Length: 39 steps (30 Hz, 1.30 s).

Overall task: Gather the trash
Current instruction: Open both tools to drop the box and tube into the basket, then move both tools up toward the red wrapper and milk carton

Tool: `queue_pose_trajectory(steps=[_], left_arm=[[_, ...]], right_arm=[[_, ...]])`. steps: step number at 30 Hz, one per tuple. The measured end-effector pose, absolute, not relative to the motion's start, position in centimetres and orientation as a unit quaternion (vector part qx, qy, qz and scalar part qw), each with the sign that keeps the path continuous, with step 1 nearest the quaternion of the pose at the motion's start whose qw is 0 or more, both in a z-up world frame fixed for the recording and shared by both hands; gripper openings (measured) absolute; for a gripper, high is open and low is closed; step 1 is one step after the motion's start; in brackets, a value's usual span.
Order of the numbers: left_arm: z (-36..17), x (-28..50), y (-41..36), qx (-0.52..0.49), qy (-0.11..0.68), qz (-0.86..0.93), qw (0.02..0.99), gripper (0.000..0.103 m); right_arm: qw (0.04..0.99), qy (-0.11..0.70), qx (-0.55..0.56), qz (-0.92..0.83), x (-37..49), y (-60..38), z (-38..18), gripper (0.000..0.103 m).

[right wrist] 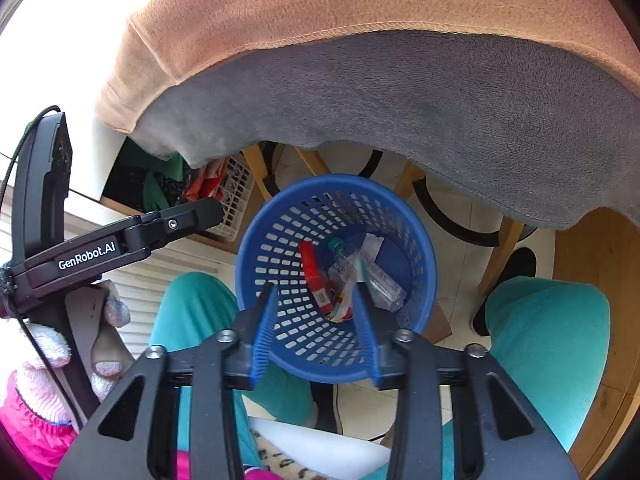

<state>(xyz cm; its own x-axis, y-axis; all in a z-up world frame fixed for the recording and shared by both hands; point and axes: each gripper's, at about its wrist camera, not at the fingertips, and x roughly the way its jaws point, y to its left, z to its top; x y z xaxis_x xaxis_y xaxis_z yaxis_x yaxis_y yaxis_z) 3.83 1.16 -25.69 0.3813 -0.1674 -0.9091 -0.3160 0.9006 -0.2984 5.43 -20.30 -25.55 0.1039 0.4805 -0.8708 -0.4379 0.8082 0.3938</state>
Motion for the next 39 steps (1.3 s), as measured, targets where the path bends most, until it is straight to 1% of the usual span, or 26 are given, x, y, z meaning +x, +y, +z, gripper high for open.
queue_pose_trajectory(steps=[14, 21, 25, 31, 32, 34, 39], left_arm=[[-24.3, 3.5, 1.4, -0.215, 0.539, 0.052, 0.813, 0.089], [-22.3, 3.4, 1.6, -0.207, 0.521, 0.050, 0.827, 0.089], [-20.6, 3.3, 1.9, -0.204, 0.507, 0.047, 0.836, 0.089], [-17.2, 3.3, 2.5, -0.196, 0.475, 0.047, 0.857, 0.089], [-16.6, 3.3, 2.6, -0.196, 0.469, 0.047, 0.860, 0.089], [-15.6, 3.3, 2.8, -0.195, 0.459, 0.044, 0.866, 0.089], [-13.2, 4.3, 3.2, -0.187, 0.439, 0.037, 0.878, 0.089]], right_arm=[[0.751, 0.584, 0.015, 0.307, 5.6, -20.6, -24.6, 0.039], [0.762, 0.568, 0.023, 0.310, 5.8, -21.6, -23.1, 0.044], [0.773, 0.551, 0.019, 0.315, 5.8, -22.1, -21.5, 0.051], [0.798, 0.512, 0.005, 0.318, 5.8, -23.0, -18.4, 0.052], [0.802, 0.505, 0.002, 0.319, 5.8, -23.1, -17.8, 0.053], [0.812, 0.487, -0.005, 0.322, 5.8, -23.5, -16.6, 0.064], [0.836, 0.449, -0.004, 0.315, 6.9, -24.5, -13.7, 0.066]])
